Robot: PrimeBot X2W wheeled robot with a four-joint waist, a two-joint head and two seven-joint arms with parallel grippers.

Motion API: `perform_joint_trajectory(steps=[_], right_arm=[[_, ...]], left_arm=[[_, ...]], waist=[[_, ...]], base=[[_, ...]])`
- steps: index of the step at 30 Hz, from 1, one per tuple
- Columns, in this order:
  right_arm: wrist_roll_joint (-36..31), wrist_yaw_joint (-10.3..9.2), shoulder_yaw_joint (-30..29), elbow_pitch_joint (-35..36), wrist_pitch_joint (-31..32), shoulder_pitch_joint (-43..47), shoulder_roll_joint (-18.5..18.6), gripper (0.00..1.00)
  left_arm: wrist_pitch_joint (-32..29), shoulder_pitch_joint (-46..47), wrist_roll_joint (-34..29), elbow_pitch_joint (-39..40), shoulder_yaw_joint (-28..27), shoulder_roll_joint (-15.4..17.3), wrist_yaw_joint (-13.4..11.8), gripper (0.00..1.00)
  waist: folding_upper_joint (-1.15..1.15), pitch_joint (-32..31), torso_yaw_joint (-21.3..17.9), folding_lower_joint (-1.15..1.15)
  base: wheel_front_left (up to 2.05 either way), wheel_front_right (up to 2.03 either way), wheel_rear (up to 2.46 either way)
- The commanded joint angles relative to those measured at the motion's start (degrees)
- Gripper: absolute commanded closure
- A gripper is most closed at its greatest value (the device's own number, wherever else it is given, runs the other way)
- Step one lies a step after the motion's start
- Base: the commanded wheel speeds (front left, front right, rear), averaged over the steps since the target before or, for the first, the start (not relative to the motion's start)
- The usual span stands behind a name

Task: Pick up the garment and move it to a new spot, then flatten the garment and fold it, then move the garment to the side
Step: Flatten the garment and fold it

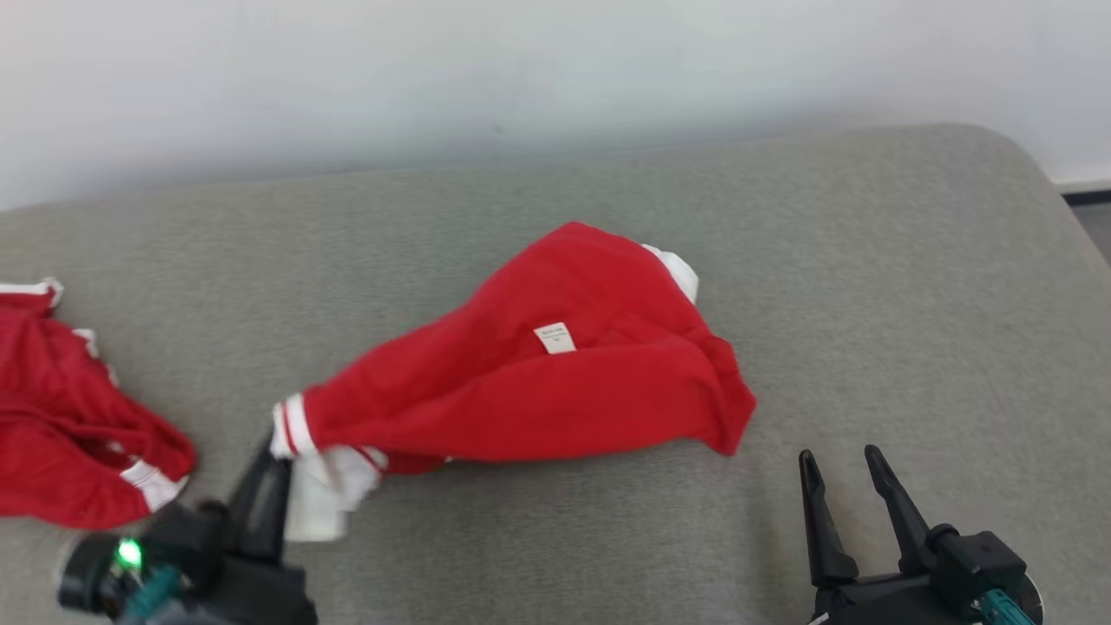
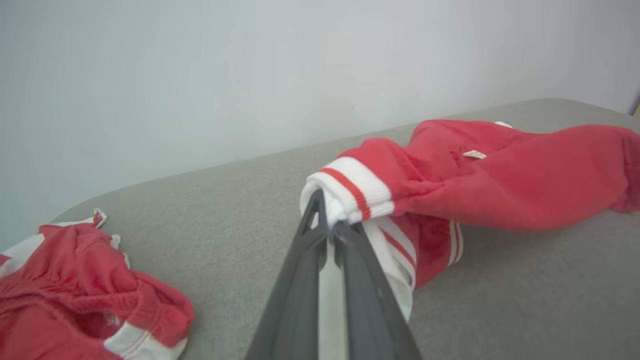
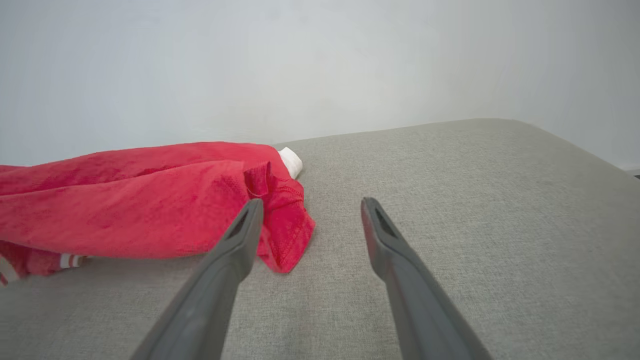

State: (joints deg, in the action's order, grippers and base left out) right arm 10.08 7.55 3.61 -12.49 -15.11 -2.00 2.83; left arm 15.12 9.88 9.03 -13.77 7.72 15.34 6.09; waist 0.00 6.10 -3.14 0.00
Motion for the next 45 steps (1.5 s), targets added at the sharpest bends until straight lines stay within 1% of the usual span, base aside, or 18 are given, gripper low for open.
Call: perform_joint_trajectory(steps=[1, 5, 8, 11, 14, 15, 16, 17, 20, 23, 29, 33, 37, 40, 43, 45], right_arm=[[0.29, -0.12, -0.15, -0.07, -0.05, 0.55, 0.09, 0.0], [0.16, -0.12, -0.33, -0.16, -0.06, 0.78, 0.09, 0.0], [-0.02, -0.12, -0.39, -0.28, -0.07, 0.72, 0.1, 0.0], [-0.47, -0.12, -0.28, -0.54, -0.06, 0.26, 0.09, 0.0], [-0.72, -0.12, -0.4, -0.8, -0.06, -0.14, 0.08, 0.0], [-0.76, -0.12, -0.46, -0.93, -0.07, -0.13, 0.09, 0.0], [-0.84, -0.12, -0.51, -1.06, -0.06, -0.1, 0.09, 0.0], [-0.92, -0.12, -0.56, -1.15, -0.06, -0.03, 0.1, 0.0], [-1.12, -0.12, -1.09, -1.16, -0.06, 0.68, 0.09, 0.0], [-1.17, -0.12, -1.67, -1.13, -0.06, 1.34, 0.1, 0.0], [-0.92, -0.12, -2.0, -1.03, -0.07, 2.26, 0.09, 0.0], [-0.91, -0.12, -1.91, -1.16, -0.06, 2.22, 0.1, 0.0], [-0.92, -0.12, -1.68, -1.48, -0.06, 2.19, 0.09, 0.0], [-0.94, -0.12, -1.4, -1.8, 0.01, 2.06, 0.1, 0.0], [-0.99, -0.12, -1.27, -2.05, 0.0, 2.08, 0.09, 0.0], [-0.99, -0.12, -1.31, -2.05, 0.02, 2.35, 0.1, 0.0]], left_arm=[[0.0, -2.01, -0.64, 0.62, 1.02, -0.14, 0.2, 1.0], [-0.24, -5.71, -0.3, 0.64, 3.86, -1.74, 0.37, 1.0], [-0.4, -8.36, 0.37, -1.14, 7.19, -3.93, 0.75, 1.0], [-0.3, -9.86, 1.24, -4.09, 11.19, -6.36, 1.0, 1.0], [-0.25, -9.68, 2.23, -8.14, 15.07, -8.13, 1.3, 1.0], [-0.21, -9.32, 2.67, -9.26, 16.08, -8.59, 1.27, 0.91], [-0.15, -8.81, 2.91, -10.22, 17.0, -8.95, 1.31, 0.19], [-0.13, -8.37, 3.13, -10.8, 17.69, -9.25, 1.28, 0.0], [0.07, -7.63, 3.51, -10.55, 18.4, -9.66, 1.3, 0.0], [0.08, -7.69, 3.71, -5.74, 16.56, -9.32, 1.0, 0.0], [0.02, -11.43, 5.75, 7.58, 9.69, -8.58, 0.31, 0.0], [0.03, -13.04, 6.63, 13.77, 4.47, -8.44, -0.46, 0.0], [0.03, -13.61, 6.14, 15.67, -1.2, -8.08, -1.31, 0.0], [0.03, -13.89, 5.62, 15.64, -5.31, -7.86, -1.64, 0.0], [0.04, -14.18, 5.24, 14.79, -8.69, -8.0, -1.28, 0.0], [0.04, -14.68, 5.58, 13.66, -10.14, -8.67, -1.02, 0.0]], waist=[[0.0, -0.97, 2.12, 0.0], [0.0, -0.83, 2.75, 0.0], [0.0, -0.63, 3.13, 0.0], [0.0, -0.5, 3.34, 0.0], [0.0, -0.65, 3.61, 0.0], [0.0, -0.76, 3.69, 0.0], [0.0, -0.89, 3.8, 0.0], [0.0, -1.01, 3.92, 0.0], [0.0, -1.52, 4.55, 0.0], [0.0, -2.16, 5.44, 0.0], [0.0, -3.15, 7.24, 0.0], [0.0, -3.5, 7.73, 0.0], [0.0, -3.84, 7.72, 0.0], [0.0, -4.14, 7.26, 0.0], [0.0, -4.46, 6.71, 0.0], [0.0, -4.63, 6.46, 0.0]], base=[[0.0, 0.0, 0.0], [0.0, 0.0, 0.0], [0.0, 0.0, 0.0], [0.0, 0.0, 0.0], [0.0, 0.0, 0.0], [0.0, 0.0, 0.0], [0.0, 0.0, 0.0], [0.0, 0.0, 0.0], [0.0, 0.0, 0.0], [0.0, 0.0, 0.0], [0.0, 0.0, 0.0], [0.0, 0.0, 0.0], [0.0, 0.0, 0.0], [0.0, 0.0, 0.0], [0.0, 0.0, 0.0], [0.0, 0.0, 0.0]])
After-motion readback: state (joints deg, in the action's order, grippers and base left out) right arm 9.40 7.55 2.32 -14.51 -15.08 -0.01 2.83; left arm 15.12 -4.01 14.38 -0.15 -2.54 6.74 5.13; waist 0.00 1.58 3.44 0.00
